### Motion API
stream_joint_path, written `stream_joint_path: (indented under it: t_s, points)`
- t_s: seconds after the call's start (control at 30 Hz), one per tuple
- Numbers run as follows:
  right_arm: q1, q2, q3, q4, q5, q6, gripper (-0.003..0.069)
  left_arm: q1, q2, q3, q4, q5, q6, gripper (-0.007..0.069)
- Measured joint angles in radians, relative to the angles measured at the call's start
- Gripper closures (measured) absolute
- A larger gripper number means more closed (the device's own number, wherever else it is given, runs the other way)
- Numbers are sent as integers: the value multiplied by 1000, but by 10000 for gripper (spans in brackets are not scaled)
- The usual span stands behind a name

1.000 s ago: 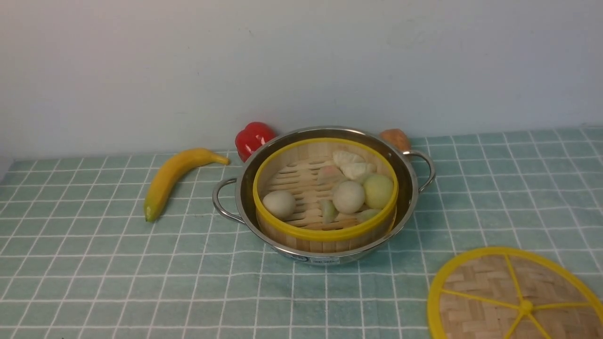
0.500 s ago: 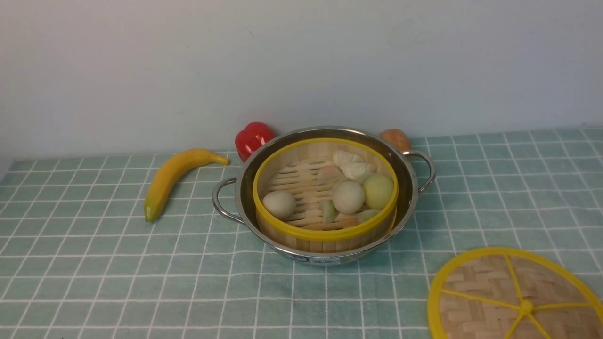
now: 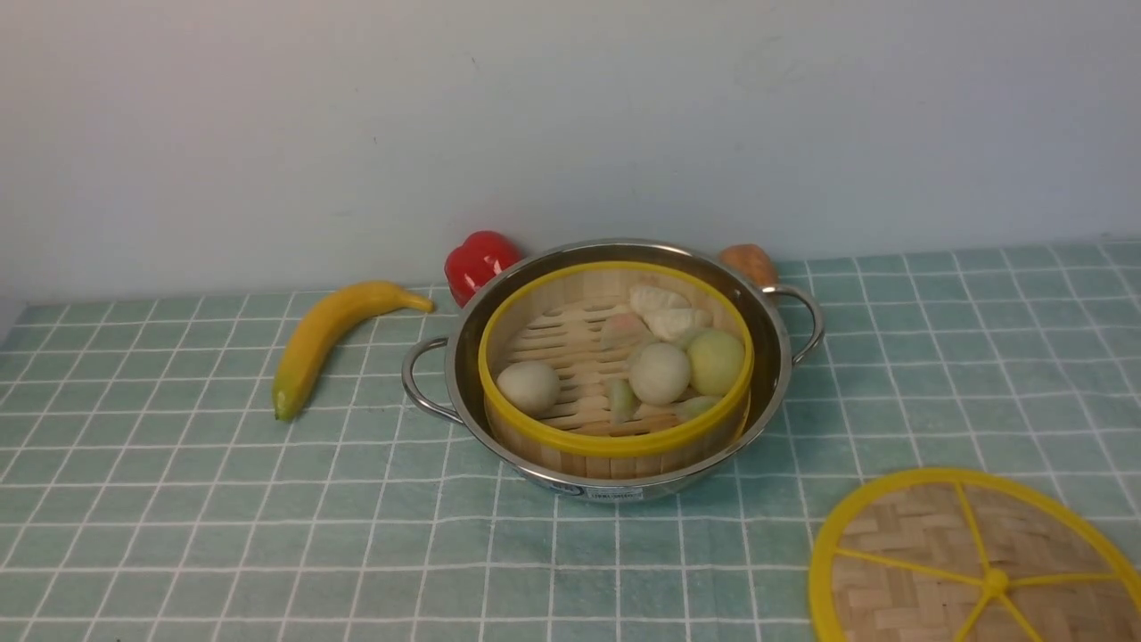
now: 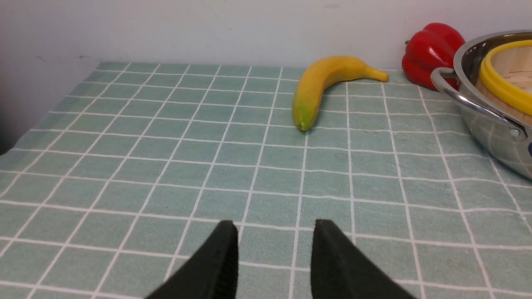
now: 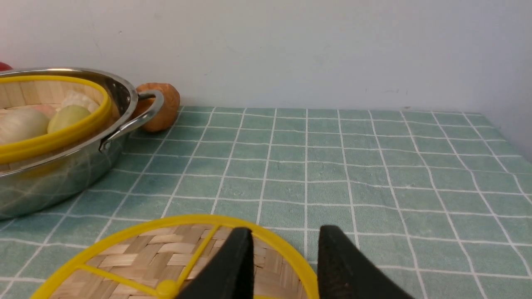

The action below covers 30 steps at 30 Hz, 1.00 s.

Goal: Place the steamer in the pot on the blue tablecloth, and put the lid on the steamer.
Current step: 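Move the gripper down to the bamboo steamer lid and grasp its center knob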

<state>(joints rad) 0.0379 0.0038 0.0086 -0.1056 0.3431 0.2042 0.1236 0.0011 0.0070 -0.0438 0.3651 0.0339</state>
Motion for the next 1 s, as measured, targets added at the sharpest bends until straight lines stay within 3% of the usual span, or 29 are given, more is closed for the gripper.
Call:
stream_joint_path:
  t_s: [0.33,0.57,0.73,0.77,1.0]
  points:
    - [0,0,-10,-26,-15,3,414,0,0,0,1,0,0,382]
    - [0,95,-282,-26,2,11,414,0,0,0,2,0,0,382]
    - [0,237,-474,-1,205,44,414,0,0,0,2,0,0,382]
    - [0,286,-525,20,305,50,414,0,0,0,2,0,0,382]
    - [0,414,-582,213,442,31,414,0,0,0,2,-3,0,382]
